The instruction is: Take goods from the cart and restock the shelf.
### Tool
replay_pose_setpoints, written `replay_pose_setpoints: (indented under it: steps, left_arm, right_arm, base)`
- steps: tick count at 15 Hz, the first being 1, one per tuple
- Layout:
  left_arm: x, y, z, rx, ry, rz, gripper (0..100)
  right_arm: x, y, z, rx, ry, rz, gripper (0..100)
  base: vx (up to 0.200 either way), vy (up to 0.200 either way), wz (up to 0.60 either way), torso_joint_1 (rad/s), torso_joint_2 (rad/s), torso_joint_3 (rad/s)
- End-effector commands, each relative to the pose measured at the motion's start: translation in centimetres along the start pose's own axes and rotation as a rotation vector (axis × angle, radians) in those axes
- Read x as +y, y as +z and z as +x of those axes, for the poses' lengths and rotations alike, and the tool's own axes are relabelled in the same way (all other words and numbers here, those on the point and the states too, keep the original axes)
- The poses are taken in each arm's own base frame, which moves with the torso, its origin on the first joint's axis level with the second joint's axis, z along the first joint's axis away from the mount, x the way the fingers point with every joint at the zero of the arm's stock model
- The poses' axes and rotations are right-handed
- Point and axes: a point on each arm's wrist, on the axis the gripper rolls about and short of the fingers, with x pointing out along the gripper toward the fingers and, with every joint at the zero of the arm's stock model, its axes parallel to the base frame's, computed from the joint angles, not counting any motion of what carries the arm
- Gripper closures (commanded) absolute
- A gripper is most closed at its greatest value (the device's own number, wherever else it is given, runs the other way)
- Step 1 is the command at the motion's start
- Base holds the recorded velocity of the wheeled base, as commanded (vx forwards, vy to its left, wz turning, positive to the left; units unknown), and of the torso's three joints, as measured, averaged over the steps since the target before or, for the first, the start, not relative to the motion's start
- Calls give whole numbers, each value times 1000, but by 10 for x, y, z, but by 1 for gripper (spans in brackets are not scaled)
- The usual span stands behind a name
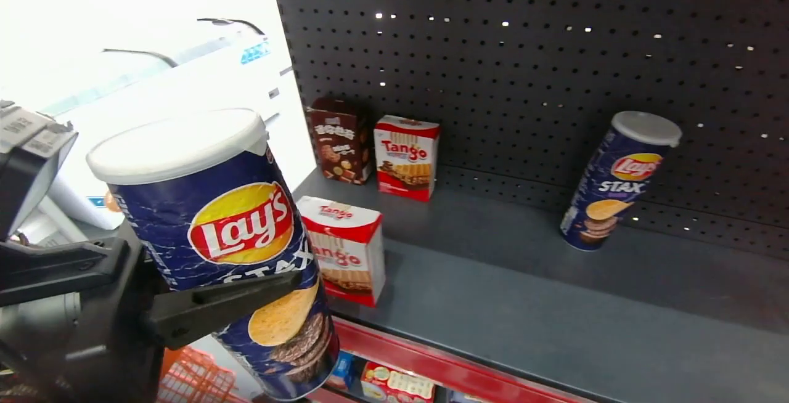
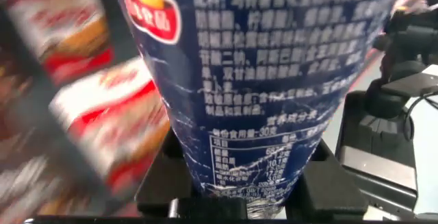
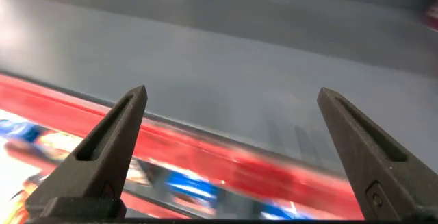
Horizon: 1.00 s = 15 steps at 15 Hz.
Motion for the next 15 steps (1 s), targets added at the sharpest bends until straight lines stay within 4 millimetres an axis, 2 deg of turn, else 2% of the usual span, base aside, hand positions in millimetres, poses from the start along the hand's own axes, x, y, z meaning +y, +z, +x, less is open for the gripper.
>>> replay_pose_setpoints:
  steps: [1, 7, 15]
  left_arm:
    - [-1, 0, 2, 2, -15, -2, 100]
    - [-2, 1, 2, 0, -18, -1, 100]
    - [-2, 0, 0, 1, -10, -6, 100]
  right_arm:
    - [0, 0, 0, 2, 0, 0, 0]
    - [0, 0, 0, 2, 0, -2, 0]
    - [0, 0, 0, 2, 0, -6, 0]
  base:
    - [0, 0, -600, 2, -2, 7]
    - [0, 0, -600, 3, 3, 5]
    - [0, 0, 0, 0, 0, 0]
